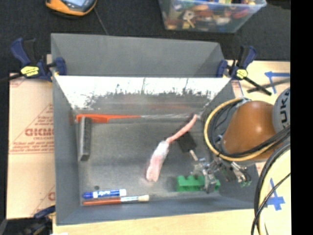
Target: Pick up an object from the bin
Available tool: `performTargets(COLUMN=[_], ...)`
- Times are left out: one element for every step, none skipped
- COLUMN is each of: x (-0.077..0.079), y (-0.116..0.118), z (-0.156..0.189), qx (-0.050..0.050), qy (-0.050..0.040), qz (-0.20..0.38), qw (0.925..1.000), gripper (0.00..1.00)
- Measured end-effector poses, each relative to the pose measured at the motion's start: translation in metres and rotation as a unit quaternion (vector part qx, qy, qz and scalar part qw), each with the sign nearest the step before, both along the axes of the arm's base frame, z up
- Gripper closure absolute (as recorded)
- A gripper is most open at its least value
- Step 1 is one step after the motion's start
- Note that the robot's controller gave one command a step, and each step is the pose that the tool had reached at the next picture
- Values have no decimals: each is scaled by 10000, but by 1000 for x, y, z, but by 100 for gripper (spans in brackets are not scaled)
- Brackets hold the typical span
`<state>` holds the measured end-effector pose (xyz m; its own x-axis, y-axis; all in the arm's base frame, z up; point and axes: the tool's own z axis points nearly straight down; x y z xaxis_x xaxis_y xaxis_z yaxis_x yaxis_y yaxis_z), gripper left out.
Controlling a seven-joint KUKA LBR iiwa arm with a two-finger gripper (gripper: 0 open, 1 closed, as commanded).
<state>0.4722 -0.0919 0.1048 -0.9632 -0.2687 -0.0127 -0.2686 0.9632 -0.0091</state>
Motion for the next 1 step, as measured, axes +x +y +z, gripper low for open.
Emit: performTargets(x=[2], y=[-1], z=[45], qx=[-7], qy=[-26], qz=[-14], qw=[10000], gripper=[100])
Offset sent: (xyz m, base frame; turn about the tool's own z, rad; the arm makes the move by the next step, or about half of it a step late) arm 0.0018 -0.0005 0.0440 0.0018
